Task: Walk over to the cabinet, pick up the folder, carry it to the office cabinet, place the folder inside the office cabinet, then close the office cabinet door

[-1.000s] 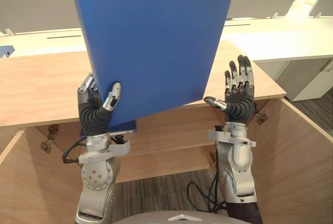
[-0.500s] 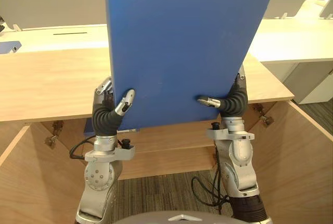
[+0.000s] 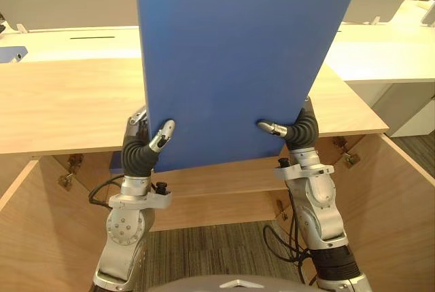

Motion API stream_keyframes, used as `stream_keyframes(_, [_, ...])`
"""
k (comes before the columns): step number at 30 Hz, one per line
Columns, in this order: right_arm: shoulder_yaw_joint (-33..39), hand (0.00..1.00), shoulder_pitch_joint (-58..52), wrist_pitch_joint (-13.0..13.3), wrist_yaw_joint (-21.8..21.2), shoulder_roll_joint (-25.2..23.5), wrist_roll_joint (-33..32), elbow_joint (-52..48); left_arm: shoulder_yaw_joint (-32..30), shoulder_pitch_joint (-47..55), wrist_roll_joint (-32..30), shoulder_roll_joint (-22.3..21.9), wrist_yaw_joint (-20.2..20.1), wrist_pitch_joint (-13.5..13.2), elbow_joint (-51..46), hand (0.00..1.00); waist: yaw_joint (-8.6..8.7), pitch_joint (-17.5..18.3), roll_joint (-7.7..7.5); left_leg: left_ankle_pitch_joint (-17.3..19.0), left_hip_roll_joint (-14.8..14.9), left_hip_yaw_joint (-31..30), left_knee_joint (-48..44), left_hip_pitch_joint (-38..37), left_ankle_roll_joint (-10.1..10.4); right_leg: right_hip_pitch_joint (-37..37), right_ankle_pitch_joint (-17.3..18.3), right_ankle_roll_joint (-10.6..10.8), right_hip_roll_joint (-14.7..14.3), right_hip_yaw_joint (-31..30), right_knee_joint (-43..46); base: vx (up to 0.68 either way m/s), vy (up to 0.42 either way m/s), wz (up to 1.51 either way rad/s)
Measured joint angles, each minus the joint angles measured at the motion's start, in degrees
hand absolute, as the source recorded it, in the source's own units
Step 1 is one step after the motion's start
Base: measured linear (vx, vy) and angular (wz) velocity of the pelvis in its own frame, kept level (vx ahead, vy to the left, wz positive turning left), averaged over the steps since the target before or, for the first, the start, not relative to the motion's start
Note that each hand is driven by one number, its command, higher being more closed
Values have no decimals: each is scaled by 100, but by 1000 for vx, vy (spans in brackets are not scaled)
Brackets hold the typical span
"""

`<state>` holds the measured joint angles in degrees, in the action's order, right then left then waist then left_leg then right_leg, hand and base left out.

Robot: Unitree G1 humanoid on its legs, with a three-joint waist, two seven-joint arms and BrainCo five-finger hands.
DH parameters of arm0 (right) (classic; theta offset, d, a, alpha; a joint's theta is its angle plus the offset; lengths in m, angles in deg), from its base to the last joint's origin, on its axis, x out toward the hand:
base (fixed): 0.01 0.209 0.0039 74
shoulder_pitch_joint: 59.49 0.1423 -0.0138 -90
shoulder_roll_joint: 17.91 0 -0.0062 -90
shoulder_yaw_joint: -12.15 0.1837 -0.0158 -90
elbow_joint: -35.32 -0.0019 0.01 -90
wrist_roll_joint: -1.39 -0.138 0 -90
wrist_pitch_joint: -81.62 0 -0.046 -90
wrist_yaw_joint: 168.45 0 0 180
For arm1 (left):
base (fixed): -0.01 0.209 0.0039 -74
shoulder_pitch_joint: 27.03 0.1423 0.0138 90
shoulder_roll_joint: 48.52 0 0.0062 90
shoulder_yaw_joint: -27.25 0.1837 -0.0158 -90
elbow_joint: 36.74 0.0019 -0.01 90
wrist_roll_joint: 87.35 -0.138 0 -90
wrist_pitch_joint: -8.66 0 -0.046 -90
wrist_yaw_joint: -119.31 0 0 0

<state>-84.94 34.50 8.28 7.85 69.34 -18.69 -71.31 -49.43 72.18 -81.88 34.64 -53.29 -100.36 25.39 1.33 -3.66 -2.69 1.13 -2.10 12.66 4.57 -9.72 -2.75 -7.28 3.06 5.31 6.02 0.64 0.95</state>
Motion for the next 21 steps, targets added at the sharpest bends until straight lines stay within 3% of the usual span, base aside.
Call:
stream_keyframes(11, [-132, 100, 3, -75, -169, -130, 49, 210, -257, -2, -474, 69, 7, 52, 273, 0, 28, 19, -38, -25, -19, -26, 0, 56, -37, 59, -8, -3, 14, 0, 19, -14, -15, 1])
stream_keyframes(21, [-97, 100, -24, -74, -118, -478, 709, 209, -790, 119, -692, -356, 222, 124, 494, 0, 22, 37, -65, -70, -67, -93, 1, 41, -72, 34, -7, -2, 65, 41, 57, -28, -14, 3])
